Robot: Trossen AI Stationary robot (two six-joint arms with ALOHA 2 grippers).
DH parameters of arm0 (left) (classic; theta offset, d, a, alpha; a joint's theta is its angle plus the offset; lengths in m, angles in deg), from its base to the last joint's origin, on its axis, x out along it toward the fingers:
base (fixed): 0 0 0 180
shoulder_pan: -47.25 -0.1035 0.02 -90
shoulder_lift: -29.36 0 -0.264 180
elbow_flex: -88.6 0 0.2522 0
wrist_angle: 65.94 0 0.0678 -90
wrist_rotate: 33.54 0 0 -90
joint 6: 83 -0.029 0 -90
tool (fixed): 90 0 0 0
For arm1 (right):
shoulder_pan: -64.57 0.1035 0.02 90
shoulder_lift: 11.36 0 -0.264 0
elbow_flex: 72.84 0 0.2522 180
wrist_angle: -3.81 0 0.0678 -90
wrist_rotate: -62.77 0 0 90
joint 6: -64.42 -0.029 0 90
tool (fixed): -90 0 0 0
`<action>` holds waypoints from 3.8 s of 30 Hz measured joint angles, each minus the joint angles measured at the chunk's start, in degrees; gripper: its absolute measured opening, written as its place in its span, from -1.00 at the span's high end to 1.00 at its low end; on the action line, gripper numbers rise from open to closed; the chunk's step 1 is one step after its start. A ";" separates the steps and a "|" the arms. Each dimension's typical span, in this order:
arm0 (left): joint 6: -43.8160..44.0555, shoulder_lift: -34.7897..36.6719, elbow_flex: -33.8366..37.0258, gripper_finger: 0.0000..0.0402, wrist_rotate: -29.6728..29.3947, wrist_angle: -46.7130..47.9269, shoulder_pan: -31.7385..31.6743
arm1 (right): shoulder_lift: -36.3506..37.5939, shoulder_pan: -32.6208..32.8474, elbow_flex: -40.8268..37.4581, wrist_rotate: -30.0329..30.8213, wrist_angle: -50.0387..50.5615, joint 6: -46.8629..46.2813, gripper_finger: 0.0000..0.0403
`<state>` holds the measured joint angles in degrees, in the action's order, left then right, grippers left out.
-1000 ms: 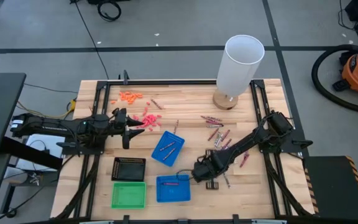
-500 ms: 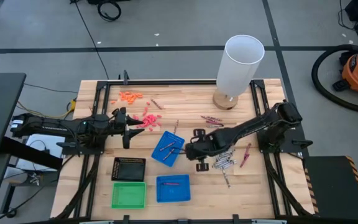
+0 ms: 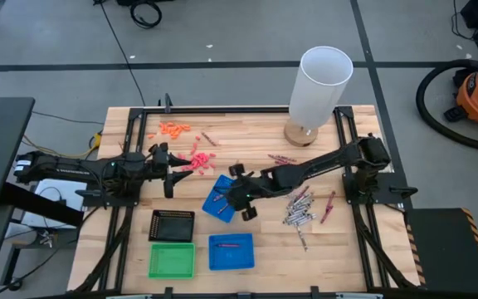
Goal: Sort crayons
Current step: Put the pink crayon into the top blue bin, then put the violet crayon into the bottom blue bin
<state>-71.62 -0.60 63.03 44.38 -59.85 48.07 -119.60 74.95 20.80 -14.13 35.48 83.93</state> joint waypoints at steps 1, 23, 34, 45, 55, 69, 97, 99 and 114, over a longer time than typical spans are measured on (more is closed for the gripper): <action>0.06 -0.06 0.00 0.09 0.00 -0.19 0.00 | -0.78 -0.35 0.02 -0.28 0.34 0.83 0.80; 5.58 0.03 0.00 0.09 0.17 -2.07 -0.28 | -5.10 -2.37 -0.05 0.51 0.41 7.26 0.41; 5.93 0.03 0.00 0.09 0.17 -1.70 -0.37 | -2.78 -2.30 3.60 4.03 3.28 6.25 0.37; 7.71 -0.03 -2.81 0.16 0.13 6.13 -0.44 | 3.39 0.44 8.50 13.23 20.89 -11.97 0.37; 7.55 -0.03 -2.89 0.20 0.13 5.75 0.00 | 6.72 2.46 1.79 11.85 36.24 -33.73 0.37; 8.52 -0.04 -2.89 0.20 0.11 5.75 0.00 | 7.86 -2.56 -10.37 -0.59 38.65 -20.27 0.37; 7.34 -0.01 -2.91 0.20 -0.13 6.28 0.00 | 6.13 -11.09 -16.34 -8.23 32.25 -0.99 0.37; 7.31 -0.01 -2.91 0.20 -0.13 6.27 0.00 | 6.12 -11.65 -16.60 -8.25 31.89 -0.48 0.37; 7.31 -0.01 -2.91 0.20 -0.13 7.61 0.00 | 6.13 -14.02 -16.75 -11.21 30.64 2.39 0.37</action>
<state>-64.30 -0.61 60.12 44.25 -52.23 48.07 -113.46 60.93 4.05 -25.34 66.11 86.32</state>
